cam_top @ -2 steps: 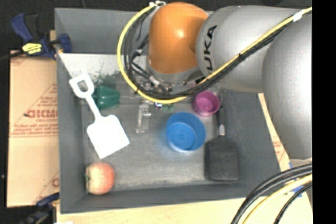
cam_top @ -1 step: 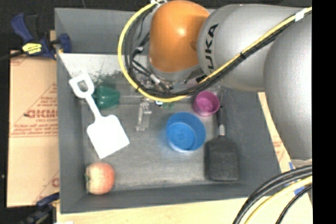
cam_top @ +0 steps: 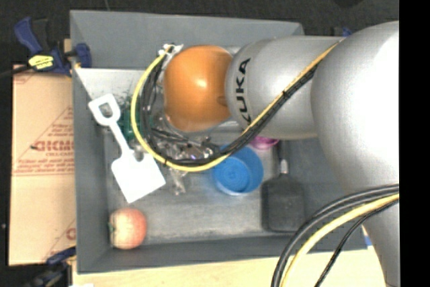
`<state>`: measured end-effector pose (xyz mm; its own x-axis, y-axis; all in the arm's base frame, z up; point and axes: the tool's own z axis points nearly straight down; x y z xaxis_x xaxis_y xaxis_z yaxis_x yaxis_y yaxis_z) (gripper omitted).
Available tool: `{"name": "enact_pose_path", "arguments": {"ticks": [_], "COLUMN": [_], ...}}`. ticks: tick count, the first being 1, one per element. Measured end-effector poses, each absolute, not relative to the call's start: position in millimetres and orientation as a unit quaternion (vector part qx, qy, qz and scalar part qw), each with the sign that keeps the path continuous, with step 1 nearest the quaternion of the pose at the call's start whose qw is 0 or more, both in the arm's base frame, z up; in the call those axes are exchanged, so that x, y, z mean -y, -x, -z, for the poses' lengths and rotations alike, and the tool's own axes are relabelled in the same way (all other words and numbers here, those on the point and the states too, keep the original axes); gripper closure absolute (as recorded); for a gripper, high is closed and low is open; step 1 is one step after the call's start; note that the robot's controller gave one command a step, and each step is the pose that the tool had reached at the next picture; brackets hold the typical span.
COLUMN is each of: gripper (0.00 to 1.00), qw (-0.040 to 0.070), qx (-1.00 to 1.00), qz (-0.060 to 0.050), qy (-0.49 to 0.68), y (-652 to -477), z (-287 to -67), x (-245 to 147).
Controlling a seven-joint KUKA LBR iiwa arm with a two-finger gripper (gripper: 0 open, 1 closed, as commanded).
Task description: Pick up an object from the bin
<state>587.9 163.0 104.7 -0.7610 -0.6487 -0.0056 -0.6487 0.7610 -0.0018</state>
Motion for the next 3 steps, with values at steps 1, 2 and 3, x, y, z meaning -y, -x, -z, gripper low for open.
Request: {"name": "enact_pose_path", "arguments": {"ticks": [1, 2, 3], "gripper": [0.00, 0.00, 0.00], "qw": [0.005, 0.005, 0.007], "qx": [-0.948, -0.838, -0.848], "qz": [-0.002, -0.001, 0.001], "qy": [0.319, 0.545, 0.530], "y": [-572.4, -573.9, -588.1], "z": [-120.5, -100.5, -71.3], "x": [-209.4, -225.5, -226.8]}}
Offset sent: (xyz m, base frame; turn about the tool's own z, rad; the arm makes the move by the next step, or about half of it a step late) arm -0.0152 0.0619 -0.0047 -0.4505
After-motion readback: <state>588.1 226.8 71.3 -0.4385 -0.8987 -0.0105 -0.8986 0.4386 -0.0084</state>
